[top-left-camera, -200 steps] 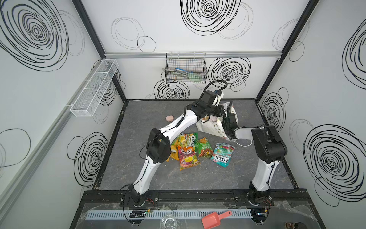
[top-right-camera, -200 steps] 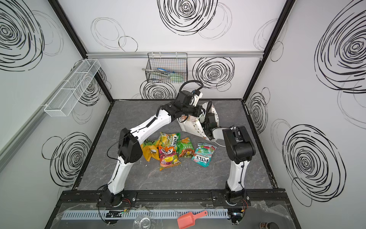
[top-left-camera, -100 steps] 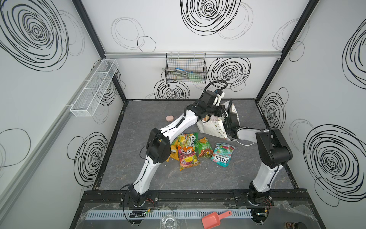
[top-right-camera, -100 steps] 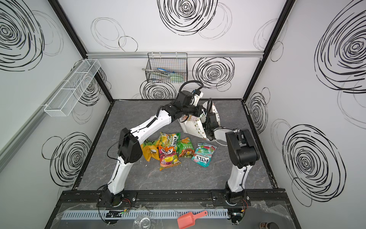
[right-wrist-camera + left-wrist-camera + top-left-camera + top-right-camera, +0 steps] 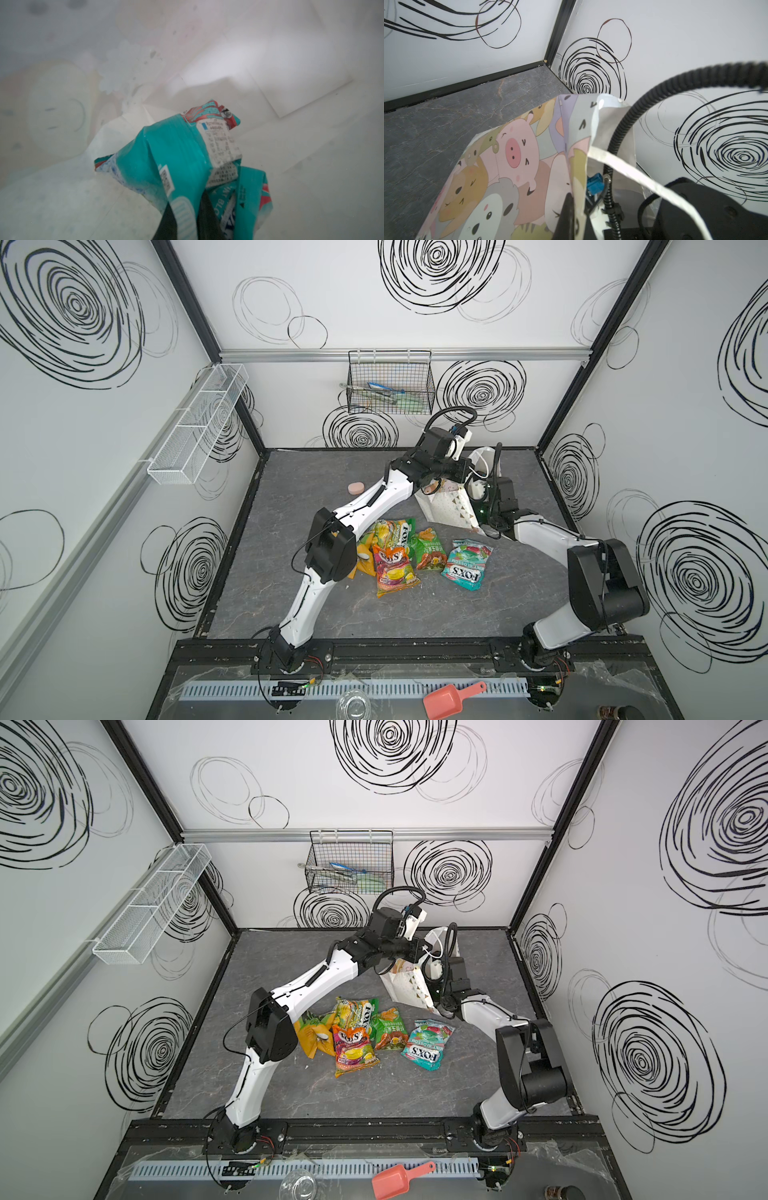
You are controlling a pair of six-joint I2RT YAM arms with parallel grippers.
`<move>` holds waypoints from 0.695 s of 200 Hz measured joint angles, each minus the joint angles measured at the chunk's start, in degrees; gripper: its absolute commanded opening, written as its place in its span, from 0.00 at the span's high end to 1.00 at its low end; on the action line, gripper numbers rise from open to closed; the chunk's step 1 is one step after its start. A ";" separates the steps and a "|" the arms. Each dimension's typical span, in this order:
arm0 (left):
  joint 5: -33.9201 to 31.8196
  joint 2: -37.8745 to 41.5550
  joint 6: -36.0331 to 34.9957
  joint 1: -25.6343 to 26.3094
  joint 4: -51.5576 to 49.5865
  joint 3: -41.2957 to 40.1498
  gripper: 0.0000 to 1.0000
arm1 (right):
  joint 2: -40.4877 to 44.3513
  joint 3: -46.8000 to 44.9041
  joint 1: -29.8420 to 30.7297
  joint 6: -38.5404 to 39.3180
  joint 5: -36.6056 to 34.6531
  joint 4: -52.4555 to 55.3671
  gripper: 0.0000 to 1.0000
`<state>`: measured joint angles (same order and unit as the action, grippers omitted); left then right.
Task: Take the snacks out of the paper bag
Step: Pick up the snack from the paper bag.
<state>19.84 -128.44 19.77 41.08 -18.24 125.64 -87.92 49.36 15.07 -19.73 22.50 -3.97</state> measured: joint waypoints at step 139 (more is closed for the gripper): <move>-1.27 0.02 -0.96 -0.96 -1.77 -0.02 1.00 | 18.95 -4.11 -1.27 0.94 -1.27 3.28 1.00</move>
<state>18.57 -128.42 18.81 40.12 -20.01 125.62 -68.97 45.25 13.80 -18.79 21.23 -0.69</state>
